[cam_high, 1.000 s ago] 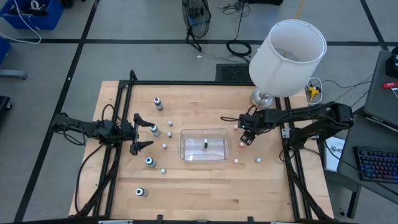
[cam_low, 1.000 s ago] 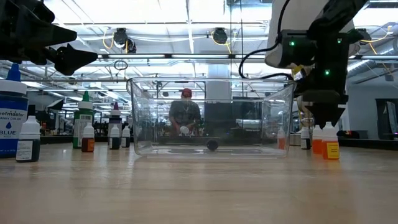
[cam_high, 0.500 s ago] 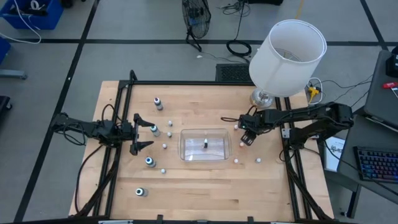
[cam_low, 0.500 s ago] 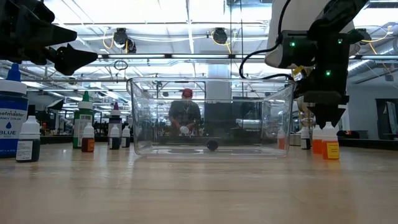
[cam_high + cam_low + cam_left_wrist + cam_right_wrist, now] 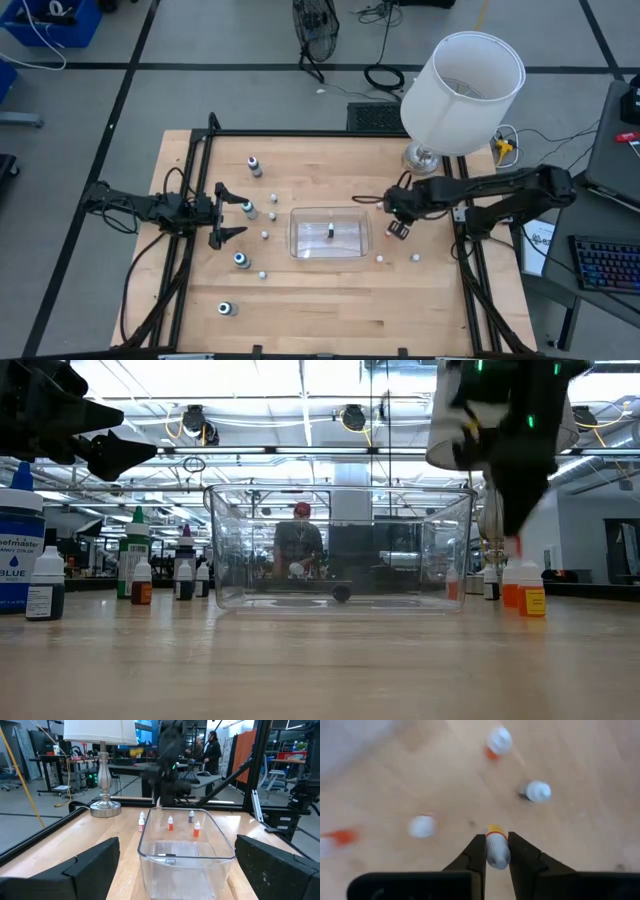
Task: Pick & Place food coloring
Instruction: Put the small orange food coloring bottle into the transparent bin
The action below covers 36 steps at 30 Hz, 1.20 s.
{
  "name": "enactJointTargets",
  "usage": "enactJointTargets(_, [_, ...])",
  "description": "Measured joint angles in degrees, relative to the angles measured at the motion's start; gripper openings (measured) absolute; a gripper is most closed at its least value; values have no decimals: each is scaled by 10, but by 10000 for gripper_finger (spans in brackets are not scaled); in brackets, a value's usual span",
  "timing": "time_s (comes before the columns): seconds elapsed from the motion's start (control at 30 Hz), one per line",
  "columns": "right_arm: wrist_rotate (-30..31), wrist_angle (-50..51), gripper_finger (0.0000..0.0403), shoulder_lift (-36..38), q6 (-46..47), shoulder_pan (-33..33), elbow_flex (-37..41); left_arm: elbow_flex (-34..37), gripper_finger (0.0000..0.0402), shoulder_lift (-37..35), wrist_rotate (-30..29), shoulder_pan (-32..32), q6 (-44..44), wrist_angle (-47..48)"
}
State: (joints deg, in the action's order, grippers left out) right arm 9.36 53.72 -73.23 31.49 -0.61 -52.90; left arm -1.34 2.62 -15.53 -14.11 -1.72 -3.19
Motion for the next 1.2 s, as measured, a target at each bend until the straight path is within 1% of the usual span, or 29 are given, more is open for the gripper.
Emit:
enactJointTargets(0.1, [24, 24, 40, -2, 14, 44, -84, 0, 390, 0, 0, 0, 0, 0])
enactJointTargets(0.23, [57, 56, 40, -50, 4, 92, -236, 0, 390, 0, 0, 0, 0, 0])
enactJointTargets(0.3, [81, 100, 40, -93, -14, 109, -332, 0, 390, 0, 0, 0, 0, 0])
enactJointTargets(0.4, [115, 187, 40, -179, -46, 125, -487, 0, 390, 0, 0, 0, 0, 0])
enactJointTargets(0.5, [118, 251, 40, -267, -83, 128, -632, 0, 390, 0, 0, 0, 0, 0])
enactJointTargets(0.57, [116, 269, 40, -318, -109, 126, -711, 0, 390, 0, 0, 0, 0, 0])
enactJointTargets(0.63, [114, 275, 40, -359, -134, 125, -763, 0, 390, 0, 0, 0, 0, 0])
enactJointTargets(0.73, [85, 268, 40, -400, -167, 123, -778, 0, 390, 0, 0, 0, 0, 0])
enactJointTargets(0.87, [40, 250, 40, -440, -198, 122, -744, 0, 390, 0, 0, 0, 0, 0])
enactJointTargets(0.97, [4, 229, 40, -459, -217, 120, -697, 0, 390, 0, 0, 0, 0, 0])
enactJointTargets(1.07, [-34, 198, 40, -462, -224, 111, -634, 0, 390, 0, 0, 0, 0, 0])
enactJointTargets(1.2, [-61, 165, 40, -462, -226, 91, -558, 0, 390, 0, 0, 0, 0, 0])
